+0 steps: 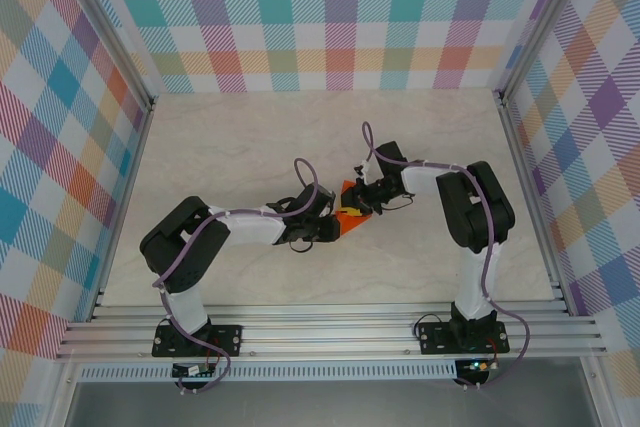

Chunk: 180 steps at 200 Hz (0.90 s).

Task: Fold a paper plane with a square sheet of paper (pick it up from the middle)
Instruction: Fourth fold the wing at the center of the table.

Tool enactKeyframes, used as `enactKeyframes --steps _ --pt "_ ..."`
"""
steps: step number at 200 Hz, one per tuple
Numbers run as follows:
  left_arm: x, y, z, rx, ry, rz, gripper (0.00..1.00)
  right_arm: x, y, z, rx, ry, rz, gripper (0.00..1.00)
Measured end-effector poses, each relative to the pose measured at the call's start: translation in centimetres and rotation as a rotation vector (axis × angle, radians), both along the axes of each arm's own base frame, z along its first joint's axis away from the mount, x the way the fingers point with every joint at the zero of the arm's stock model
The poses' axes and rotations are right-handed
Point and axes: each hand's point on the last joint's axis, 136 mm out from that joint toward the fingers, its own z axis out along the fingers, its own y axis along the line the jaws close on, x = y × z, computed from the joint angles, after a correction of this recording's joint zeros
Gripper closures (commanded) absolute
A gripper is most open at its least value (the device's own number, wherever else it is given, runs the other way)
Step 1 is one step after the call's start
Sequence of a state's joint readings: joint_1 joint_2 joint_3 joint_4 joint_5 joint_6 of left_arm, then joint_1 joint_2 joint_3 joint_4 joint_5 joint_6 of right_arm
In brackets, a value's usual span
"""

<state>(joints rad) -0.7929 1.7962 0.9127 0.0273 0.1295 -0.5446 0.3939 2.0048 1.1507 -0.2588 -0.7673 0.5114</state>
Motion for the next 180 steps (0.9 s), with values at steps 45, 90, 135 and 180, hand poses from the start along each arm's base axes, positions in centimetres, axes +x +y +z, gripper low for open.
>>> enactKeyframes --steps 45,90,135,180 --pt "-0.2 -0.1 0.4 -0.024 -0.004 0.001 0.71 -0.2 -0.3 -0.9 -0.027 0.019 -0.006 0.82" --pt "-0.3 0.1 0.8 -0.027 -0.009 0.002 0.70 -0.2 -0.3 -0.8 -0.029 0.020 -0.004 0.82" --pt "-0.3 0.0 1.0 -0.032 -0.011 0.000 0.82 -0.2 -0.3 -0.8 -0.029 0.017 -0.002 0.82" --pt "-0.3 0.0 1.0 -0.032 -0.010 0.000 0.93 -0.2 -0.3 -0.8 -0.029 0.015 0.001 0.82"
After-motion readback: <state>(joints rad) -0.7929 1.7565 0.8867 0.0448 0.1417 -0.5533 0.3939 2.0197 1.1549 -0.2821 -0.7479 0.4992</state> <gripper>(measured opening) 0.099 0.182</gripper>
